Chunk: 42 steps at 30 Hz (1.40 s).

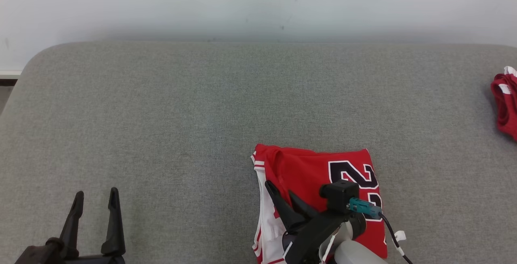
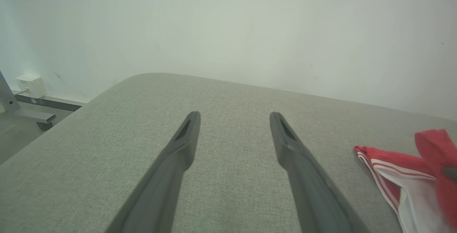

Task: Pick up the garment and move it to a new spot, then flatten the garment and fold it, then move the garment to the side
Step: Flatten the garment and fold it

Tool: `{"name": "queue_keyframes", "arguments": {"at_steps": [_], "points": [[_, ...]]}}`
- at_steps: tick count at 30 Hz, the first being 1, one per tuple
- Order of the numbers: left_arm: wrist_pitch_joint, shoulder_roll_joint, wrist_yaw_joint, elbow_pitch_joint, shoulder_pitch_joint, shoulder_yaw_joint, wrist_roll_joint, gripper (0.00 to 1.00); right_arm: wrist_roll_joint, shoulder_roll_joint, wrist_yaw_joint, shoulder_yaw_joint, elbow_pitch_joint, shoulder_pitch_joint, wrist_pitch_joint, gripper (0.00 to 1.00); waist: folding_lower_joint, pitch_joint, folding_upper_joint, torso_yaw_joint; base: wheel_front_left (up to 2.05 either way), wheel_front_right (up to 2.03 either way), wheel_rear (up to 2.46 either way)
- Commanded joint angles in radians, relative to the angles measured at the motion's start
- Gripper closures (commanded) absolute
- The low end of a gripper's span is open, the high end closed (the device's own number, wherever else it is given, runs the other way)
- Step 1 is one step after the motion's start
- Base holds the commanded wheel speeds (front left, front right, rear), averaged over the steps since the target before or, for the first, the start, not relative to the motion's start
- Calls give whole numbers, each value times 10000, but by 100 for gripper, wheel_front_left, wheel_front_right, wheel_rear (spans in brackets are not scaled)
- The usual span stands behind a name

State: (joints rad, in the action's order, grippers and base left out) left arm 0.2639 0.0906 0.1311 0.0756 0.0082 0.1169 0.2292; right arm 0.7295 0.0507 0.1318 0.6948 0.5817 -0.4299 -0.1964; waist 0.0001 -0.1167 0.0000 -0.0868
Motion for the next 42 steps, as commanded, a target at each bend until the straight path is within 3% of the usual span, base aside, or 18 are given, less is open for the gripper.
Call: {"name": "queue_keyframes", "arguments": {"at_steps": [1,7,10,16,24,29,42], "points": [[-1,40,-10,22,-72,10,20,0,35,1,-24,37,162,-169,-161,0,-1,33,0,30,0,0,0],[-1,73,-10,54,176,119,-19,0,-452,-3,-24,-441,678,-622,-613,0,-1,284,0,309,0,0,0],[-1,76,-10,-11,232,170,-65,0,-1069,333,-24,-1127,486,-679,-695,0,-1,451,0,474,0,0,0],[-1,-37,-10,-233,460,239,-222,0,-2295,992,-24,-3003,-1331,325,-673,0,-1,797,0,733,0,0,0],[-1,-29,-10,-252,667,483,-311,0,-3299,1471,-24,-4482,-2982,2026,-674,0,-1,1146,0,897,0,0,0],[-1,18,-10,-194,921,496,-479,0,-3693,1113,-24,-5411,-3849,3250,-674,0,-1,1301,0,887,0,0,0],[0,287,-10,-236,1605,82,-715,0,-4467,491,-24,-6281,-4811,5024,-619,0,-1,1685,0,529,0,0,0]]}}
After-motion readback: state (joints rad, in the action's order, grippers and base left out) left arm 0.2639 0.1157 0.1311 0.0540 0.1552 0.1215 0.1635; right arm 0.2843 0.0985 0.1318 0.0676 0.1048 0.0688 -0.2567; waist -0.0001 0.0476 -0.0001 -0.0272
